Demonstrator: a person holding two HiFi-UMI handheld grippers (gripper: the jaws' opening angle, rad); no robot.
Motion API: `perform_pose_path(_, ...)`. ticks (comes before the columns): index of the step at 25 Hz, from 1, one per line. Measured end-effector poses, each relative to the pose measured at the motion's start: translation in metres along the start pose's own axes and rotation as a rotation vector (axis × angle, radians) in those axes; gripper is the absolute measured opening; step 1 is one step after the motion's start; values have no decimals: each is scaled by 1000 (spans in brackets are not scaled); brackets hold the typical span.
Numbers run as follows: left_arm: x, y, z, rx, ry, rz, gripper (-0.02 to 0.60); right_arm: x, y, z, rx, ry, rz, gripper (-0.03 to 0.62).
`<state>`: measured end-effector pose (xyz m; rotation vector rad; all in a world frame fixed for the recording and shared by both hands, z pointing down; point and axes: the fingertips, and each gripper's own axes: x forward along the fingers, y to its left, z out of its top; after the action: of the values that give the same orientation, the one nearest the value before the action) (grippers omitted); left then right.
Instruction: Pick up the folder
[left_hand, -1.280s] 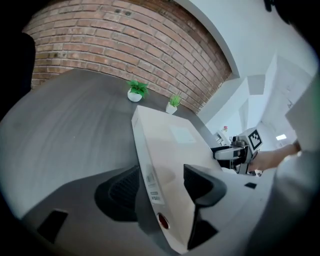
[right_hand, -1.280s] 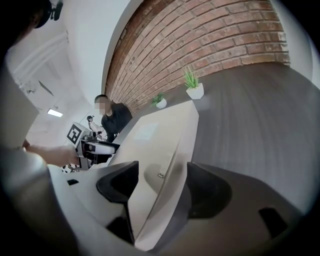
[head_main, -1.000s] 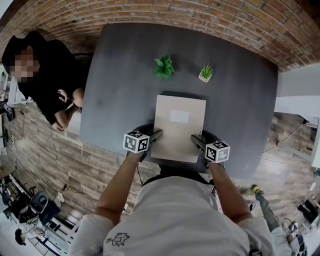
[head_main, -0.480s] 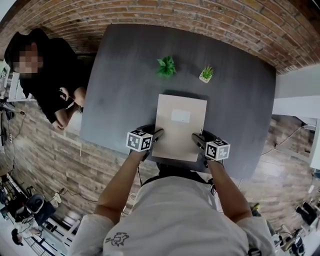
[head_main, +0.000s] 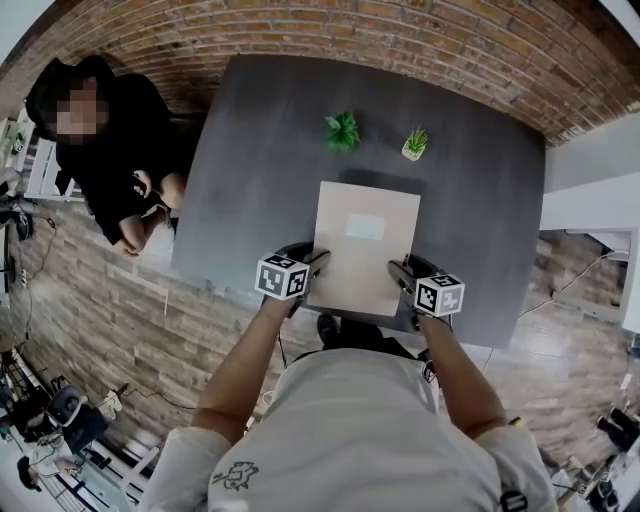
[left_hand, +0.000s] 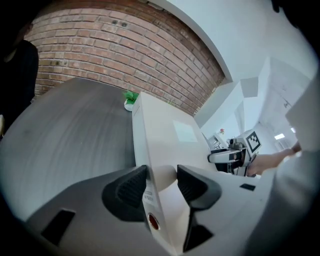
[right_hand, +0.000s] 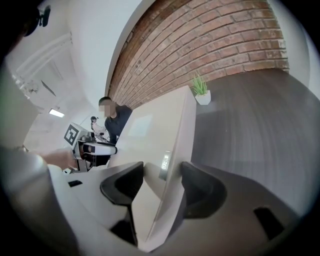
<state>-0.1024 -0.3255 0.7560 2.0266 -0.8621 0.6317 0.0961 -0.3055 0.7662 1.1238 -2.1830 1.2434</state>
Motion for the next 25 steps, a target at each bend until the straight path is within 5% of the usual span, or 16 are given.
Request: perform_pose_path(25, -141, -74, -2, 182, -258, 40, 207, -102, 119, 5, -221, -233, -22, 238)
